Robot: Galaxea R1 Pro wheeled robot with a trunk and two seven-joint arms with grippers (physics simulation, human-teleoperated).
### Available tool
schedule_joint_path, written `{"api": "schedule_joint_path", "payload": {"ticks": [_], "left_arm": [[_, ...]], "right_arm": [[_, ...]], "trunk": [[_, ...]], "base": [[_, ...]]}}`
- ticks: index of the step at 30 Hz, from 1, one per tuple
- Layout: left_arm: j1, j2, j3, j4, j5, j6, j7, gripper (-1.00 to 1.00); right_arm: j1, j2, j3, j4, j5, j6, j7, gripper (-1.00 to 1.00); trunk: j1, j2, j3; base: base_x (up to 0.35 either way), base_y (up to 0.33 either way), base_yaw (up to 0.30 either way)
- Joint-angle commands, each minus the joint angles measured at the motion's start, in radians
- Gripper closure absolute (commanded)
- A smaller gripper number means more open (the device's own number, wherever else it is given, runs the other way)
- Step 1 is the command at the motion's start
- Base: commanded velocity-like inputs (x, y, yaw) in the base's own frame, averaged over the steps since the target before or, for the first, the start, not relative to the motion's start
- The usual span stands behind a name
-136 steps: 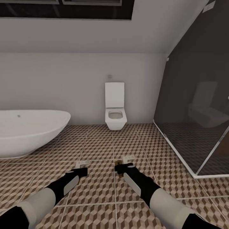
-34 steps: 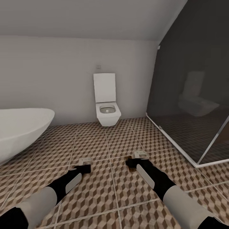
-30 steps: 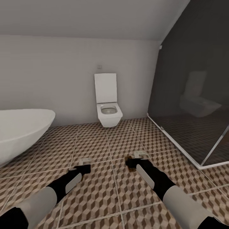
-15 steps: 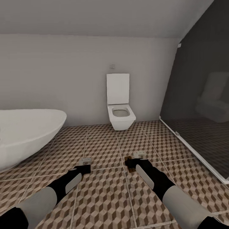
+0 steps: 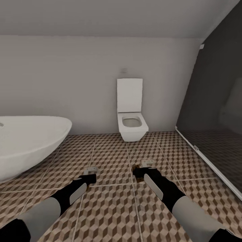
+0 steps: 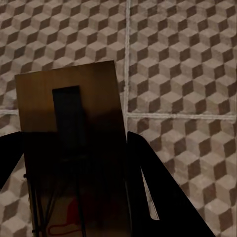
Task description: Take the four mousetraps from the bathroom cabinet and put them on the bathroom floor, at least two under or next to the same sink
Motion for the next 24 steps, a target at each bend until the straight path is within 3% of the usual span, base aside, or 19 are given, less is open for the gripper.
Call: {"api": "schedule_joint_path", "payload": {"ticks": [1, 24], "left_arm": [[-0.001, 0.001, -0.008, -0.003, 0.007, 0.002, 0.008, 1.0], [-0.002, 0.002, -0.008, -0.003, 0.007, 0.002, 0.01, 1.0]], "right_arm": [[-0.001, -0.002, 0.005, -0.002, -0.013, 0.0, -0.011, 1.0], [-0.001, -0.008, -0.002, 0.002, -0.013, 0.0, -0.005, 1.0]], "trunk": [[0.0, 0.0, -0.001], [0.0, 0.0, -0.001]], "base": [[0.179, -0.13, 0.121], [0.206, -0.038, 0.017]]}}
